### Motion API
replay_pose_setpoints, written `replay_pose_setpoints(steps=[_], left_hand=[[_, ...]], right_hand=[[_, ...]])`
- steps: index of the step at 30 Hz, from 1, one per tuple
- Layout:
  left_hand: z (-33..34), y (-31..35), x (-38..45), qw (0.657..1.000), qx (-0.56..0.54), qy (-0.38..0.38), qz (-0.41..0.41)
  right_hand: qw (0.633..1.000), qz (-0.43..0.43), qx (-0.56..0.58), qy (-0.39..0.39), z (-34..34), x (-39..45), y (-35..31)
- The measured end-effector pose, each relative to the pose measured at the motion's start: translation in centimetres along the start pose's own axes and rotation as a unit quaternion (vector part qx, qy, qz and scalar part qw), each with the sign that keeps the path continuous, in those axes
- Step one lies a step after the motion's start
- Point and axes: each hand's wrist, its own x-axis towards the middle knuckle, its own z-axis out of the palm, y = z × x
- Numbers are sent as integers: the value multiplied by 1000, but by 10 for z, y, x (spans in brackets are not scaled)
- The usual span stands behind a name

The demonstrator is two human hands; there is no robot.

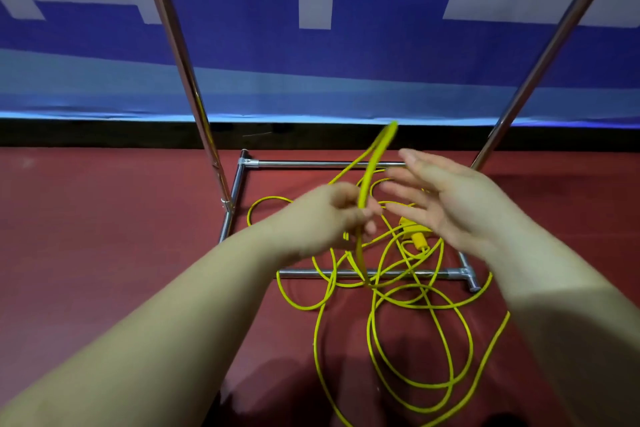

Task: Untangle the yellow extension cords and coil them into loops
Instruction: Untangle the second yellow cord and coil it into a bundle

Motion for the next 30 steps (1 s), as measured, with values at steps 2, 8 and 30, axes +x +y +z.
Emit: replay_pose_setpoints(steps=[2, 8, 30], left_hand=[[-7, 7, 1, 993, -92, 70, 10], [-23, 16, 3, 946, -271, 179, 16], [-10, 10, 2, 984, -136, 108, 35]], right_hand=[[986, 16, -155, -49, -2, -3, 7], [916, -22, -381, -122, 4, -10, 23], [890, -33, -435, -134, -2, -16, 22]])
